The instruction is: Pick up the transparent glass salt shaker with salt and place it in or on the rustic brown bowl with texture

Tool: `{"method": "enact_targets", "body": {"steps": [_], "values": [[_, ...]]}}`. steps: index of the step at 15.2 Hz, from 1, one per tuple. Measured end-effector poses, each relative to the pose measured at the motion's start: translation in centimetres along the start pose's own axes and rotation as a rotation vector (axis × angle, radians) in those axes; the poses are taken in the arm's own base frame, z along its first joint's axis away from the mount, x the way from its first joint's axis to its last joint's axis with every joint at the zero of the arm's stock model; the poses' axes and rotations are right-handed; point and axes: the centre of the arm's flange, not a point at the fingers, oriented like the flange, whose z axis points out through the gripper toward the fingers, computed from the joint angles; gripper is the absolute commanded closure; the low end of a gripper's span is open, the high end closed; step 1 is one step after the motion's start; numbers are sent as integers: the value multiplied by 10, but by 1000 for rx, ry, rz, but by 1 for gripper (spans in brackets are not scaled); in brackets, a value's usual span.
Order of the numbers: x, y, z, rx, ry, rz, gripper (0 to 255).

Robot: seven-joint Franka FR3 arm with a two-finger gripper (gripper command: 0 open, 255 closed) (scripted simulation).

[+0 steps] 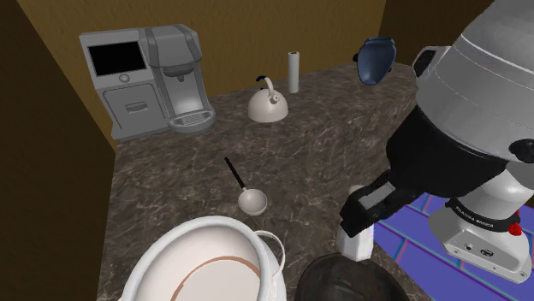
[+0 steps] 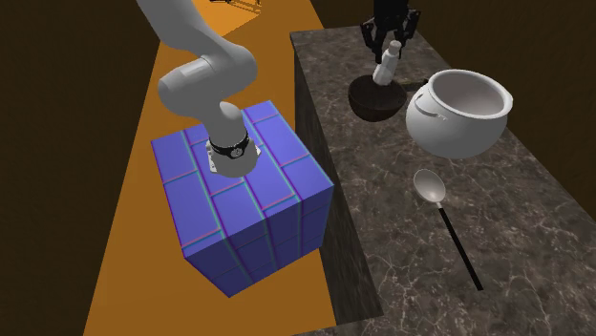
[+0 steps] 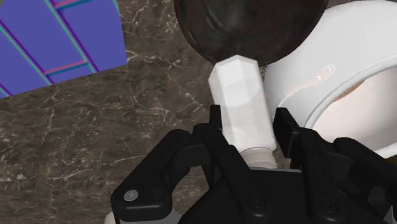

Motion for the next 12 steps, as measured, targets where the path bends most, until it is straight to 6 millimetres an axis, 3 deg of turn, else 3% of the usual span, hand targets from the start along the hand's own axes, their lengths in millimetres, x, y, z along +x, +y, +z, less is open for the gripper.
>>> {"method": "enact_targets", "body": {"steps": [5,12], "values": [[-53,-29,-12,0,0,0,255],[-67,-29,20,0,-1,1,255]]}}
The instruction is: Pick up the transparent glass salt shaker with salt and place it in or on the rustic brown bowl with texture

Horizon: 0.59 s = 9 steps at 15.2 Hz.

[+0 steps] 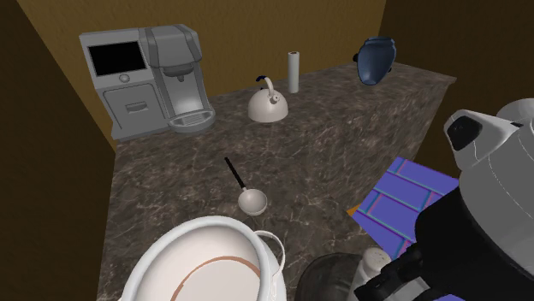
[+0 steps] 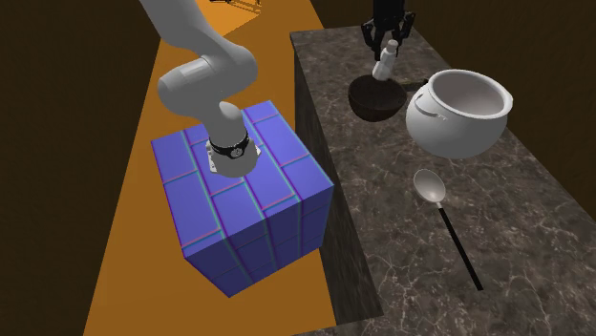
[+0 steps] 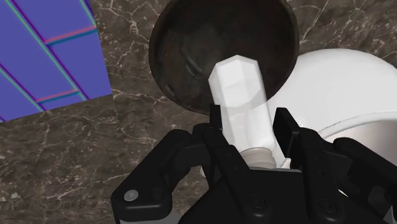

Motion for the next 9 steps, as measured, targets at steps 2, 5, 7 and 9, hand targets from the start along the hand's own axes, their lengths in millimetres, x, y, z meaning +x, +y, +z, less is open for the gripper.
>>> {"method": "enact_targets", "body": {"steps": [2,5,7,9], "values": [[-3,2,10,0,0,0,255],[-7,4,26,0,0,0,255],[-9,4,36,0,0,0,255],[-11,6,43,0,0,0,255]]}}
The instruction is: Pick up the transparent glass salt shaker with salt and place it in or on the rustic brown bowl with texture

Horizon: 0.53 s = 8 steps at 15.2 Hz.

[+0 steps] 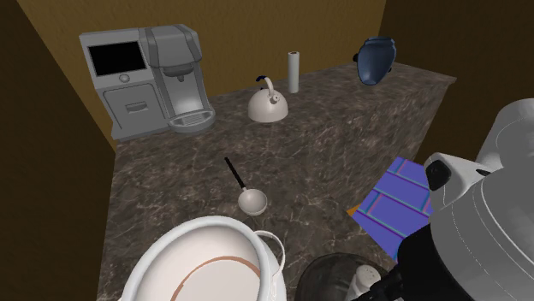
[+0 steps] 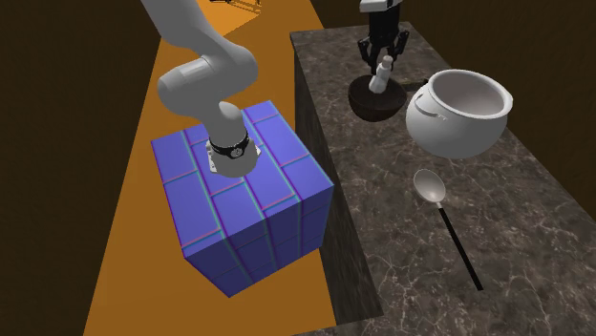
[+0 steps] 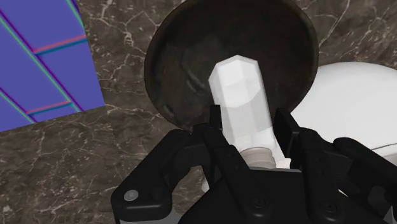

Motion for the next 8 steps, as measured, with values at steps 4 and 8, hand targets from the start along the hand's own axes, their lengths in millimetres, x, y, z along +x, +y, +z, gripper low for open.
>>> {"method": "enact_targets", "body": {"steps": [4,8], "values": [[-1,0,2,0,0,0,255],[-1,0,3,0,0,0,0]]}}
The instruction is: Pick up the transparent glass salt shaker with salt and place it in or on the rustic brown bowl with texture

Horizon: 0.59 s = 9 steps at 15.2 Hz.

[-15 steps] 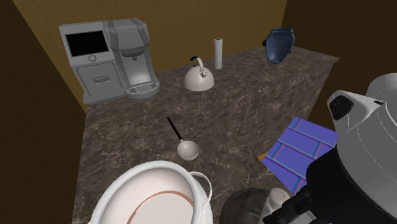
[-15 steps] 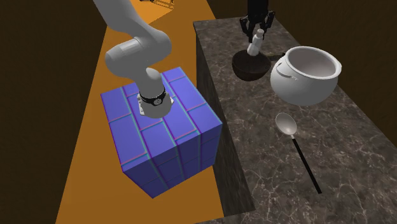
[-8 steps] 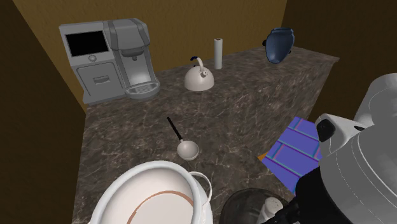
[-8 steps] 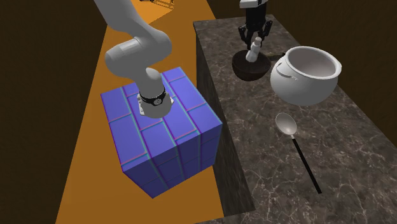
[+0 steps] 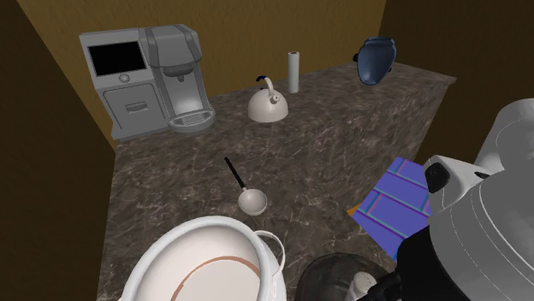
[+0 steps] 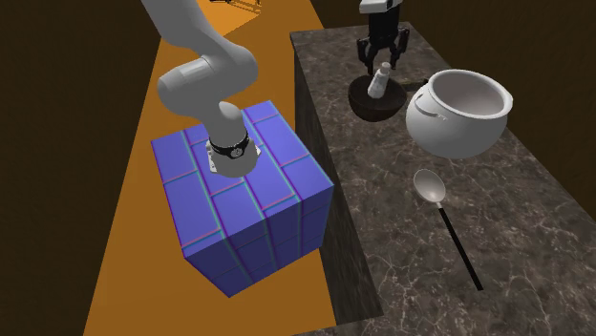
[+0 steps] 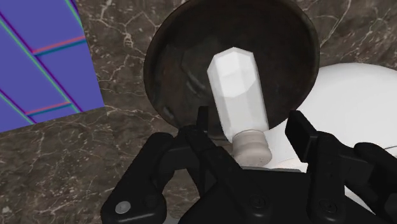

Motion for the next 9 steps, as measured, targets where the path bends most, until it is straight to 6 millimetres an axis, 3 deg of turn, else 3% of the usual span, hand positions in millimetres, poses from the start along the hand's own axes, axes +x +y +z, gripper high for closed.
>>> {"method": "enact_targets", "body": {"steps": [5,9], "values": [[0,0,0,0,0,0,0],[-1,-1,-38,1,0,0,0]]}}
